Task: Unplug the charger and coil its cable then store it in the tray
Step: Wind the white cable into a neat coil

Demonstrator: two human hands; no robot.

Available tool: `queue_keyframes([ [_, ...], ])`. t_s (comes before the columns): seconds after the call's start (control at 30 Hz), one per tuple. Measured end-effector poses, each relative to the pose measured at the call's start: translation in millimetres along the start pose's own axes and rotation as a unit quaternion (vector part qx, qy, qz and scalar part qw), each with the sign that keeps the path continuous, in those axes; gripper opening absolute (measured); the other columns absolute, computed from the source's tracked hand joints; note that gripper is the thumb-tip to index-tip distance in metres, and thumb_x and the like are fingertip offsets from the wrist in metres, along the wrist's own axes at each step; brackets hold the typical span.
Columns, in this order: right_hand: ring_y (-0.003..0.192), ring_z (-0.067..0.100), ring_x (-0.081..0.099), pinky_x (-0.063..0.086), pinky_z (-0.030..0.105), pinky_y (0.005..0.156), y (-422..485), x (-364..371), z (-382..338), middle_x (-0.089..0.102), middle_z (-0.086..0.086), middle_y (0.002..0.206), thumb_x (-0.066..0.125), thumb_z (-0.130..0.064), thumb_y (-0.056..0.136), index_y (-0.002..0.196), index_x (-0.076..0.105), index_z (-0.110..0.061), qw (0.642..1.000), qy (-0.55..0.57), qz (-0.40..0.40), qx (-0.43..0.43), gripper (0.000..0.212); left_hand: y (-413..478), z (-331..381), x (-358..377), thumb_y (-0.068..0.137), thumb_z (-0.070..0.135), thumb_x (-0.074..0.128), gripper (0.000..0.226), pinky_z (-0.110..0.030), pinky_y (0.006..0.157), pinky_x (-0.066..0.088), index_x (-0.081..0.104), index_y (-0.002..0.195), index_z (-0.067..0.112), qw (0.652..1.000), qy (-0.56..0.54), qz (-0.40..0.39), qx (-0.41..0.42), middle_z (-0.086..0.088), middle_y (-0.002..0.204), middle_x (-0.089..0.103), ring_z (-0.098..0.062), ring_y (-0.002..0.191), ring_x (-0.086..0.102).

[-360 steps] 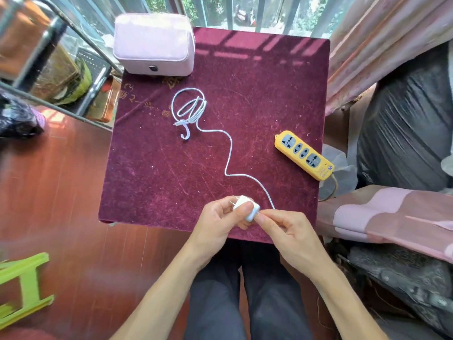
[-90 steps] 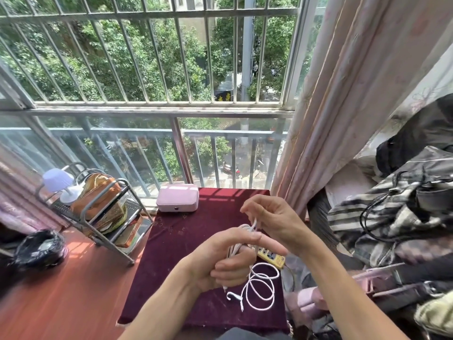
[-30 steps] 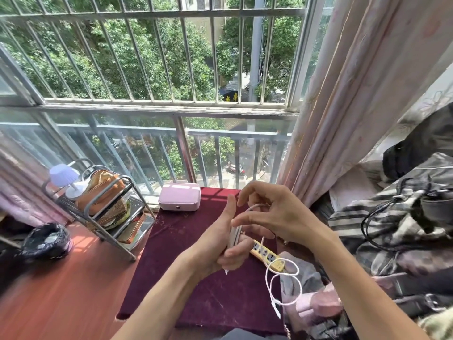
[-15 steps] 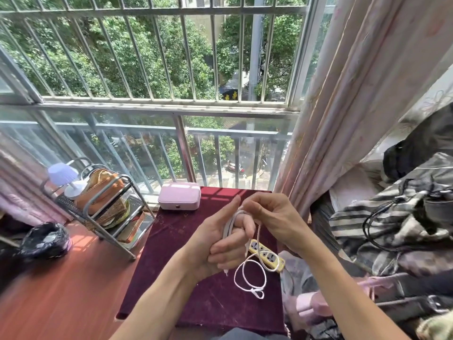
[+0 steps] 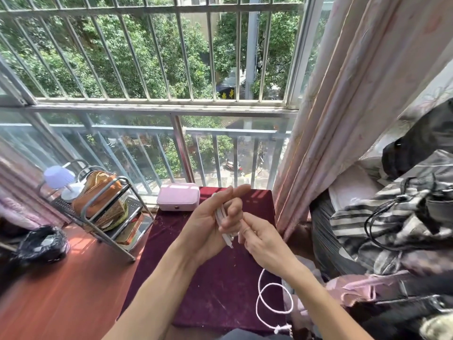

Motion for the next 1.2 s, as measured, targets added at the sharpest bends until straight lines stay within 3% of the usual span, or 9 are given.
queue_keyframes([
  [0.13,0.048,0.004,0.040,0.032,0.019,0.050,-15.7,6.6,-6.8,0.049,-0.012,0.057,0.056,-0.030,0.109,0.089,0.066,-0.047,0.995,-0.091,-0.020,-0.022,0.029,5.4,5.3,-18.6,0.103,0.024,0.050,0.041,-0.015,0.046,0.049,0.058,0.131,-0.004,0.999,-0.012,0.037,0.014,-0.003,0.076,0.064,-0.007,0.057,0.056],
  [0.27,0.048,0.005,0.045,0.035,0.014,0.052,-24.2,4.9,-14.4,0.054,-0.017,0.052,0.064,-0.037,0.103,0.098,0.077,-0.024,0.989,-0.144,-0.039,-0.014,0.019,9.0,4.2,-34.4,0.100,0.028,0.055,0.046,-0.033,0.071,0.063,0.059,0.132,-0.005,0.994,0.036,0.099,0.019,-0.011,0.092,0.073,-0.017,0.076,0.071],
  [0.43,0.048,0.005,0.047,0.036,0.017,0.053,-25.4,-9.1,-28.5,0.057,-0.010,0.053,0.067,-0.036,0.098,0.086,0.077,-0.018,0.981,-0.175,-0.081,0.008,0.024,8.1,-3.3,-40.8,0.100,0.028,0.055,0.045,-0.048,0.085,0.062,0.059,0.129,-0.006,0.983,0.123,0.138,-0.013,-0.018,0.101,0.074,-0.026,0.091,0.073],
  [0.7,0.090,-0.004,0.072,0.056,0.021,0.074,-20.4,-30.6,-63.4,0.079,-0.016,0.091,0.069,-0.043,0.097,0.099,0.080,-0.028,0.949,-0.249,-0.190,-0.027,0.019,2.4,-16.0,-35.1,0.102,0.035,0.055,0.044,-0.039,0.084,0.054,0.062,0.130,0.001,0.944,0.313,0.087,-0.063,-0.023,0.106,0.072,-0.032,0.097,0.064],
  [0.8,0.074,0.008,0.067,0.053,0.025,0.063,-11.1,-40.0,-82.6,0.073,-0.012,0.083,0.071,-0.048,0.093,0.093,0.080,-0.033,0.947,-0.247,-0.190,-0.073,0.018,0.0,-24.8,-26.6,0.105,0.034,0.053,0.035,-0.039,0.086,0.058,0.072,0.109,0.005,0.916,0.391,0.008,-0.085,-0.021,0.093,0.072,-0.021,0.084,0.070],
  [0.87,0.075,0.007,0.068,0.053,0.024,0.065,-2.5,-47.4,-90.3,0.071,-0.015,0.083,0.073,-0.052,0.090,0.094,0.081,-0.034,0.953,-0.231,-0.177,-0.086,0.020,-1.2,-30.9,-25.1,0.106,0.030,0.051,0.034,-0.042,0.076,0.062,0.071,0.106,0.002,0.919,0.381,-0.015,-0.100,-0.016,0.093,0.074,-0.015,0.059,0.066],
  [0.97,0.075,0.003,0.069,0.052,0.020,0.065,9.9,-56.0,-90.7,0.075,-0.014,0.081,0.082,-0.044,0.088,0.091,0.083,-0.030,0.964,-0.198,-0.153,-0.088,0.014,-2.6,-37.3,-22.1,0.106,0.027,0.046,0.033,-0.021,0.044,0.045,0.070,0.104,0.005,0.940,0.317,-0.037,-0.122,-0.011,0.081,0.074,-0.004,0.034,0.040],
  [1.07,0.073,0.007,0.072,0.057,0.028,0.068,17.6,-59.3,-84.4,0.079,-0.005,0.080,0.085,-0.033,0.088,0.091,0.083,-0.023,0.976,-0.144,-0.141,-0.080,0.010,-2.4,-43.9,-19.3,0.106,0.055,0.026,0.066,-0.017,0.037,0.028,0.076,0.104,0.011,0.953,0.255,-0.049,-0.157,-0.001,0.061,0.068,-0.002,0.028,0.032],
  [1.2,0.073,0.005,0.068,0.057,0.039,0.073,25.0,-60.3,-74.0,0.079,0.005,0.079,0.084,-0.029,0.090,0.089,0.082,-0.019,0.982,-0.117,-0.125,-0.079,0.011,-1.8,-50.5,-20.6,0.093,0.076,0.017,0.106,-0.018,0.034,0.024,0.050,0.132,-0.016,0.966,0.185,-0.075,-0.165,-0.007,0.061,0.065,-0.001,0.026,0.031],
])
Point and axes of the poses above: each hand's wrist, its own y-axis towards the middle knuckle, its own x-axis out of the palm, z = x × y, the point moved 6 cm from there along y, towards the middle knuckle
